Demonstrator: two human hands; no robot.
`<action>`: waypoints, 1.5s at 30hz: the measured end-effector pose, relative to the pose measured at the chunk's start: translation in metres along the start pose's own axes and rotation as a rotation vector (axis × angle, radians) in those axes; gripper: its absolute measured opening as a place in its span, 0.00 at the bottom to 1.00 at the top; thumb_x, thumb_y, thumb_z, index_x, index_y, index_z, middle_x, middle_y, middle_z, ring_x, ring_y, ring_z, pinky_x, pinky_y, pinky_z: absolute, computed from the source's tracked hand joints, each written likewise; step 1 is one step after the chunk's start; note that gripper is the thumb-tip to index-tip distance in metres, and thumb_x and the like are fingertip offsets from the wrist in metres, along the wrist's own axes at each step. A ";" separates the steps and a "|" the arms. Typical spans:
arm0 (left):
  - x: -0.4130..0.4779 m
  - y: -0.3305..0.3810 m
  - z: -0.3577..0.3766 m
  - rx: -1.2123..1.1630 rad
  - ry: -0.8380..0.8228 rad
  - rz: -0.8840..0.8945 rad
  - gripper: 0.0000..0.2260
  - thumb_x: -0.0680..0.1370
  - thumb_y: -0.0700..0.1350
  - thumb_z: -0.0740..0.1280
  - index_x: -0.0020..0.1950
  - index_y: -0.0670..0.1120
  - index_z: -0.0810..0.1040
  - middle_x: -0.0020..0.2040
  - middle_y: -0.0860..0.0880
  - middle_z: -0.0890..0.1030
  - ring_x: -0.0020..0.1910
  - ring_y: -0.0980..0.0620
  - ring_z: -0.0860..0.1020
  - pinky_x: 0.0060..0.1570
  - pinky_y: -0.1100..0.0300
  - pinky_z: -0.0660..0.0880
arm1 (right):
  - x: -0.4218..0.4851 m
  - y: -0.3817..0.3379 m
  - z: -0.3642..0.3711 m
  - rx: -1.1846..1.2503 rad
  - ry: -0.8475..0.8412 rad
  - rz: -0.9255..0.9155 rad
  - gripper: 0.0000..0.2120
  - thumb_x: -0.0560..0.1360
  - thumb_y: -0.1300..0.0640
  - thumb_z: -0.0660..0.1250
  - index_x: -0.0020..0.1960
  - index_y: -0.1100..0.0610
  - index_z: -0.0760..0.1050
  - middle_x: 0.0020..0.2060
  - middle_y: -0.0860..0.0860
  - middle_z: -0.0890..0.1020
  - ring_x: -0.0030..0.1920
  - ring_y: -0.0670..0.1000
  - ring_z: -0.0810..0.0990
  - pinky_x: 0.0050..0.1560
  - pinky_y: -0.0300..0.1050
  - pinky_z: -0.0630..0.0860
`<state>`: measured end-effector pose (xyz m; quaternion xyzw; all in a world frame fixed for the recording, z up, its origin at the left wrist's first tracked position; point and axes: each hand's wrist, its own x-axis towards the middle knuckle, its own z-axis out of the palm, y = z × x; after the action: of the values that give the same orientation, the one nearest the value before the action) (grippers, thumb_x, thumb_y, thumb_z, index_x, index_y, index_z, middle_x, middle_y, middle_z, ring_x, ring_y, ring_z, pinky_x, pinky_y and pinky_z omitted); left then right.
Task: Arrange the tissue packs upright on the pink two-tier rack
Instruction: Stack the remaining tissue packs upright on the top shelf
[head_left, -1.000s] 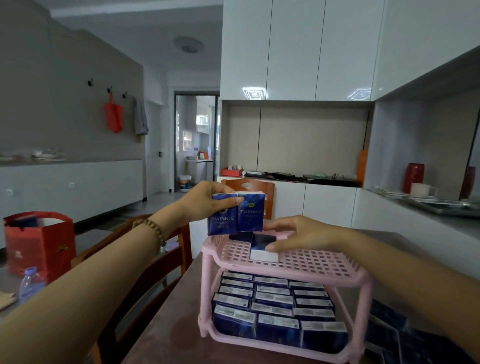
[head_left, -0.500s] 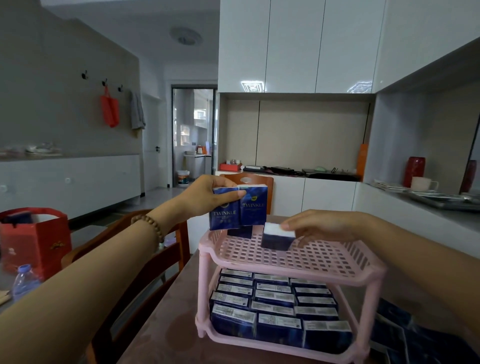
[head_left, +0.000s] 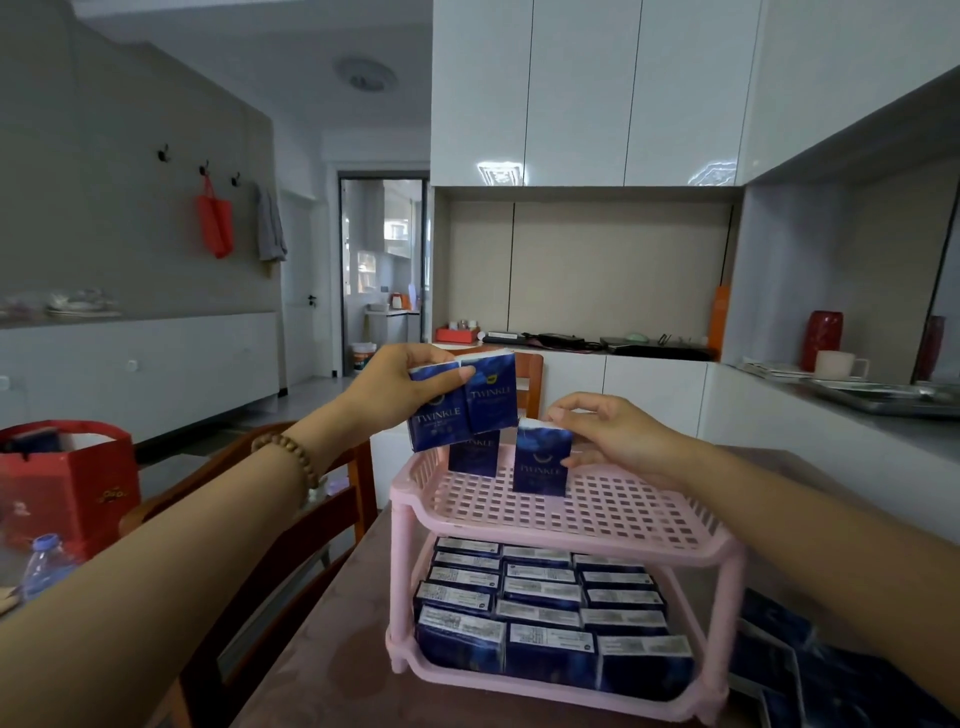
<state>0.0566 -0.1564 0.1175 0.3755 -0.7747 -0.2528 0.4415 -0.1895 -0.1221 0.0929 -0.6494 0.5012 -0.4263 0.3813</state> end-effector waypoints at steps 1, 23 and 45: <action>-0.001 0.000 -0.001 0.006 0.000 -0.003 0.08 0.75 0.51 0.67 0.49 0.47 0.77 0.49 0.47 0.82 0.48 0.50 0.82 0.43 0.58 0.80 | 0.000 0.000 0.001 0.016 -0.001 0.001 0.09 0.76 0.53 0.64 0.53 0.56 0.76 0.55 0.55 0.81 0.52 0.51 0.82 0.40 0.37 0.80; 0.014 -0.027 0.033 0.288 -0.196 0.114 0.09 0.72 0.53 0.70 0.51 0.55 0.78 0.57 0.52 0.69 0.60 0.53 0.67 0.61 0.53 0.71 | 0.030 0.004 0.002 -0.054 -0.026 0.023 0.17 0.79 0.49 0.57 0.61 0.55 0.76 0.60 0.56 0.78 0.57 0.54 0.79 0.56 0.47 0.78; 0.016 -0.027 0.013 0.455 -0.370 0.032 0.20 0.73 0.47 0.71 0.62 0.49 0.71 0.58 0.51 0.75 0.51 0.53 0.77 0.54 0.54 0.77 | 0.024 0.013 0.012 -0.113 -0.207 -0.016 0.24 0.73 0.60 0.69 0.66 0.53 0.65 0.59 0.51 0.77 0.57 0.50 0.79 0.53 0.48 0.80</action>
<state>0.0496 -0.1846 0.0999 0.4001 -0.8847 -0.1297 0.2010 -0.1796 -0.1478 0.0810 -0.7144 0.4772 -0.3310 0.3904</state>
